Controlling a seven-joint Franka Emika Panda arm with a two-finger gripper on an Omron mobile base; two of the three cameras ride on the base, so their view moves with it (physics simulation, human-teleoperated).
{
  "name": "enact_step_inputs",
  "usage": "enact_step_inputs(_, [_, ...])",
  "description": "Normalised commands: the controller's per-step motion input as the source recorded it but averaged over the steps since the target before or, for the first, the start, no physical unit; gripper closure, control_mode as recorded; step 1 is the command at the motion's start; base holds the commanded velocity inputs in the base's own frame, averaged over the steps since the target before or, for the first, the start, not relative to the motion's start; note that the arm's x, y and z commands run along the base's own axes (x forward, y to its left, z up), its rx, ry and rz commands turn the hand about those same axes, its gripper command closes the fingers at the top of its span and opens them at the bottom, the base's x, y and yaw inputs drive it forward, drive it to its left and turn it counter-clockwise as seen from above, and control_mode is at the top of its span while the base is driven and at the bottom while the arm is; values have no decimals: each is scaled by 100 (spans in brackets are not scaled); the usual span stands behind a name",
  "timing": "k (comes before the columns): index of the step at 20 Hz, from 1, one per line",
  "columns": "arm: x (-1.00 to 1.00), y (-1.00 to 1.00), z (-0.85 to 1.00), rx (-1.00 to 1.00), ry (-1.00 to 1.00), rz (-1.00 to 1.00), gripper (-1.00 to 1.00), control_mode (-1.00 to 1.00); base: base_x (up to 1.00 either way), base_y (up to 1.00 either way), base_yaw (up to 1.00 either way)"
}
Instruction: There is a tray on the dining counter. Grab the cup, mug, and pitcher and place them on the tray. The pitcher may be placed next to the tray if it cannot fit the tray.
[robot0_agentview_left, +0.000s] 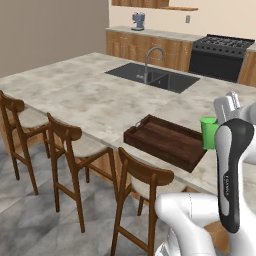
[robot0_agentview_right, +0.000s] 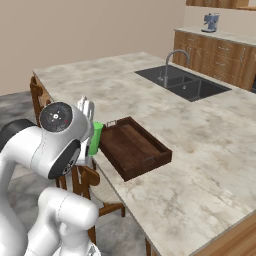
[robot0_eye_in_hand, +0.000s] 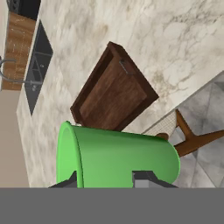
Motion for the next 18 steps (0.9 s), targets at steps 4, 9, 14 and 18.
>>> enact_step_inputs(4, [99, 29, -4, 0, -1, -9, 100, -100, 0, 0, 0])
enact_step_inputs(9, [100, 48, -15, 0, -4, -3, 100, -100, 0, 0, 0])
enact_step_inputs(14, [99, 9, -39, 2, -4, 0, 100, -100, 0, 0, 0])
enact_step_inputs(18, [94, -1, -50, 4, -2, 4, 100, -100, 0, 0, 0])
